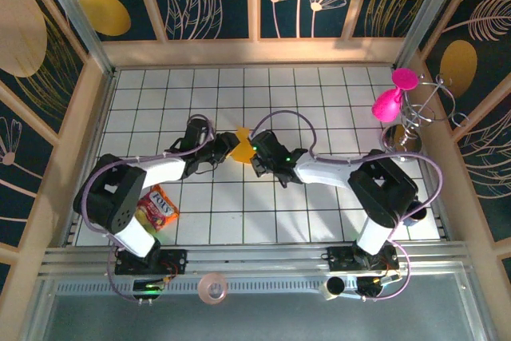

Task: Fold a paper plane with a square sheet of paper (pick it up from the middle)
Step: Fourth fold the wing at the center of the table.

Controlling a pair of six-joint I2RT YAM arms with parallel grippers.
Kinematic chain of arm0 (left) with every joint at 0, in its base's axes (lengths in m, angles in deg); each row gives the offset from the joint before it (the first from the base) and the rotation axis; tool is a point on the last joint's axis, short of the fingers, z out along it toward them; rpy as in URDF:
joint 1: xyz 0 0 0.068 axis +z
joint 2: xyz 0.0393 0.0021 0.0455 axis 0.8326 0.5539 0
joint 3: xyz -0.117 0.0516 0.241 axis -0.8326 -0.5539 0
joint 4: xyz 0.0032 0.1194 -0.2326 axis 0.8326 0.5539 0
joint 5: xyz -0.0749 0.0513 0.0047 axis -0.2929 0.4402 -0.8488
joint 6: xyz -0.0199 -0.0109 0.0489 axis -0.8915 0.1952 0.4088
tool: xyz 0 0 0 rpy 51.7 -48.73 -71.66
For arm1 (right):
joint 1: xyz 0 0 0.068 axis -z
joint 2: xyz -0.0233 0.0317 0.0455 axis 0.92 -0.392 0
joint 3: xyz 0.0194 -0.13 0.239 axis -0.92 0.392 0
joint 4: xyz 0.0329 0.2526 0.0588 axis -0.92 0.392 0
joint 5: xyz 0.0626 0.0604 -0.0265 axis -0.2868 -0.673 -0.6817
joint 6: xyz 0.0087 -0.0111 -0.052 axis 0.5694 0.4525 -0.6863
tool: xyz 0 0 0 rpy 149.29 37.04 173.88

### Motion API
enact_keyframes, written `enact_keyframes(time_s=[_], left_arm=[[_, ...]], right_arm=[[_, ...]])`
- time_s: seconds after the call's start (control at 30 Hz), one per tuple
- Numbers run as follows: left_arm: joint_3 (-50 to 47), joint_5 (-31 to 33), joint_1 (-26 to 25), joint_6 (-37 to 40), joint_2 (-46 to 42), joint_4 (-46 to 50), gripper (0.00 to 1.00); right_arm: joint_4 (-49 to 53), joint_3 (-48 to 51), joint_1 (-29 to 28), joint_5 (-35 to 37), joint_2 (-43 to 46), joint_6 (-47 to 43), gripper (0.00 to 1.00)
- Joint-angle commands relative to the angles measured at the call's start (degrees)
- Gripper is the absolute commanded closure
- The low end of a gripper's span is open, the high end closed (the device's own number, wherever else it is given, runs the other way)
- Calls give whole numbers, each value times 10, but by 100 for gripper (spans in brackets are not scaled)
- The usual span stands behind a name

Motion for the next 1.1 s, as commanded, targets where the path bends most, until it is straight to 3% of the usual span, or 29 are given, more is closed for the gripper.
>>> enact_keyframes(time_s=[0.0,0.37,0.7,1.07], left_arm=[[-23,-11,4,-36,-27,-26,54],[-35,20,2,-78,-68,5,42],[58,40,-1,-75,-21,110,43],[129,71,-5,-48,21,250,48]], right_arm=[[-29,14,5,-63,13,-23,100],[-49,17,-2,-56,-7,-40,100],[-48,6,-28,4,-38,-61,100],[-54,6,-33,18,-43,-61,100]])
